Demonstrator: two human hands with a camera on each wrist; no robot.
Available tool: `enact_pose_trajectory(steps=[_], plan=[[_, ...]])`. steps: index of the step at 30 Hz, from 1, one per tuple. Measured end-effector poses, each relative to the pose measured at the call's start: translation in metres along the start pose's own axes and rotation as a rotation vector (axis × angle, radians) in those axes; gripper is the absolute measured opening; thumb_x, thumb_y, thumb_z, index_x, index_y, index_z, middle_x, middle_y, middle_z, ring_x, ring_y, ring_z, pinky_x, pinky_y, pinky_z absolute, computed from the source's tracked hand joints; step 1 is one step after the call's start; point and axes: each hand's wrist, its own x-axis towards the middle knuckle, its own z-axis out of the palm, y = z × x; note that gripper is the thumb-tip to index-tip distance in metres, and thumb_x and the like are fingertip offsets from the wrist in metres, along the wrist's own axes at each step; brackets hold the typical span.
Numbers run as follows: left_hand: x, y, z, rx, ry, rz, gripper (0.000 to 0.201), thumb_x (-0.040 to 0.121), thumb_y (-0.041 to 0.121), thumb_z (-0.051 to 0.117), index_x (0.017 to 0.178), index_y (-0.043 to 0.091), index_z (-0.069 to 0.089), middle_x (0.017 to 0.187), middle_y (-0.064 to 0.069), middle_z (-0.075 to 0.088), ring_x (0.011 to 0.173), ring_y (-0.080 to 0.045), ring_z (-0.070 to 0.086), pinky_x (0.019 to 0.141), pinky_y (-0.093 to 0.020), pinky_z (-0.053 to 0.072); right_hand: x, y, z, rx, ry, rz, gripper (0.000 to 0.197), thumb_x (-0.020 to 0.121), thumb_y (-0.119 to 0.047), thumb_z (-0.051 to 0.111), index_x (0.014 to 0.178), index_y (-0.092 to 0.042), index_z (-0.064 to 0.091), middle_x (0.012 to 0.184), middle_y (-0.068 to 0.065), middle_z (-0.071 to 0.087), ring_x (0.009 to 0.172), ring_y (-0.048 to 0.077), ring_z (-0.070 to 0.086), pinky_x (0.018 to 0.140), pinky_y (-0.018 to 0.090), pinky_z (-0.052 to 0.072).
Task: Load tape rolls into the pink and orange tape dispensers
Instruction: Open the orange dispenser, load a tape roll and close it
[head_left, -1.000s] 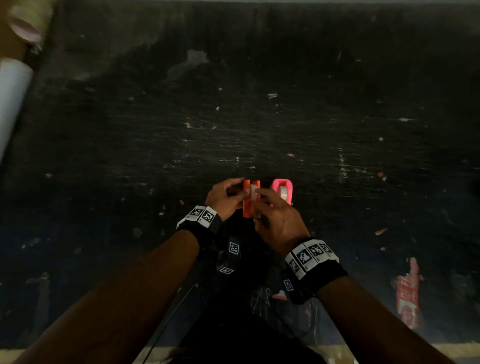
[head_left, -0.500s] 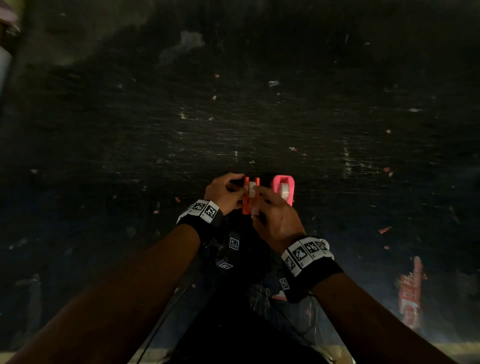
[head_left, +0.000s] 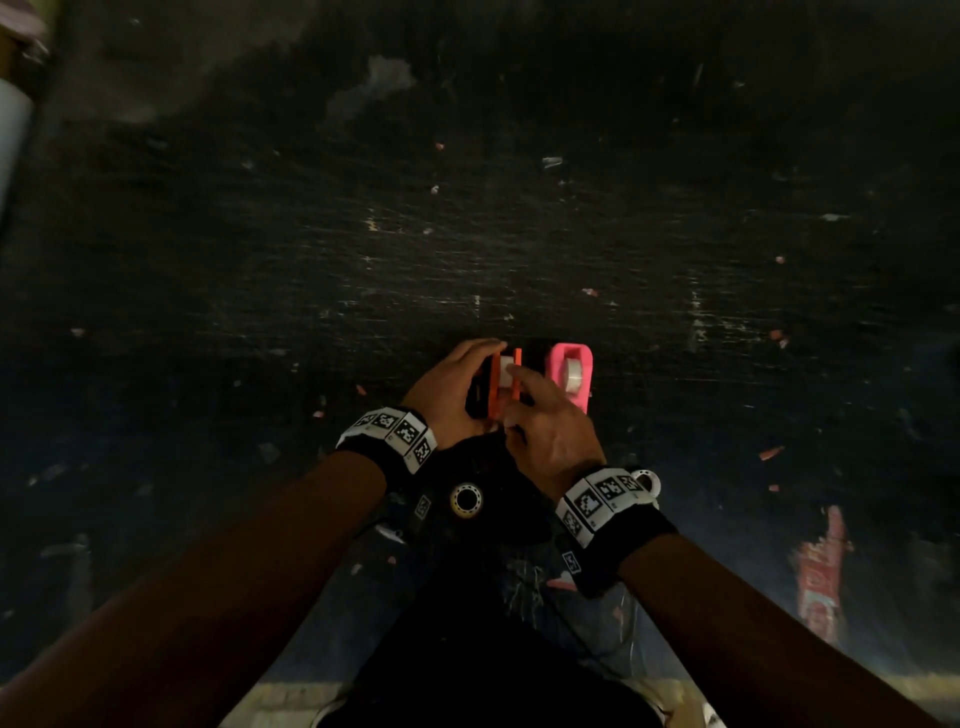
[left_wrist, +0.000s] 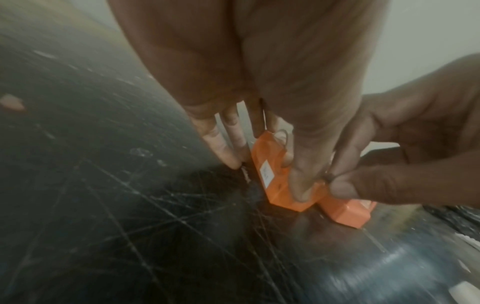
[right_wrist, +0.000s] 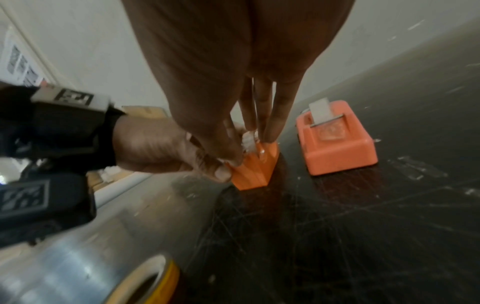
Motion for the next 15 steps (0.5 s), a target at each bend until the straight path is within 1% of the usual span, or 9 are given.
enact_pose_trajectory(steps=[3,7,9,12,15], plan=[[0.001,-0.002,-0.002,0.022,-0.005,0.004,0.106,0.065,0.031,0.091,0.152,0.033,0.032,0.158,0.005,0.033,0.133,-0.020,0.052,0.103,-0.046,0.053,-0.001,0.002,0.008,-0.043,-0.015,-0.015,0.017,0.075,-0.002,0.073,0.091,-0.004,0.074,0.137,0.023,0.058,0.114,0.042,0.062,0.080,0.050,0.060],[0.001,-0.002,-0.004,0.042,0.006,0.010,0.105,0.065,0.034,0.091,0.152,0.033,0.032,0.156,0.005,0.035,0.128,-0.017,0.055,0.102,-0.043,0.054,-0.004,0.008,0.014,-0.071,-0.012,-0.046,0.019,0.079,-0.003,0.072,0.097,-0.003,0.074,0.138,0.023,0.057,0.111,0.040,0.063,0.078,0.049,0.060],[0.001,-0.001,-0.003,0.055,0.010,0.006,0.106,0.065,0.033,0.092,0.152,0.034,0.032,0.156,0.005,0.035,0.125,-0.016,0.056,0.100,-0.041,0.055,-0.008,0.009,0.016,-0.084,-0.009,-0.053,0.020,0.079,-0.004,0.073,0.099,-0.004,0.076,0.143,0.022,0.055,0.115,0.040,0.062,0.080,0.048,0.060],[0.000,0.001,-0.002,0.054,0.011,-0.009,0.106,0.066,0.030,0.091,0.153,0.034,0.031,0.157,0.006,0.034,0.116,-0.012,0.056,0.096,-0.039,0.056,-0.018,0.009,0.018,-0.065,-0.006,-0.047,0.026,0.082,-0.008,0.071,0.107,-0.005,0.075,0.150,0.017,0.048,0.125,0.036,0.057,0.087,0.044,0.059],[-0.001,0.001,-0.001,0.058,0.014,-0.012,0.105,0.067,0.028,0.091,0.153,0.034,0.031,0.157,0.005,0.034,0.114,-0.013,0.057,0.096,-0.041,0.057,-0.026,0.008,0.022,-0.025,0.004,-0.045,0.032,0.082,-0.008,0.068,0.114,-0.007,0.072,0.155,0.013,0.043,0.122,0.031,0.057,0.089,0.037,0.055]])
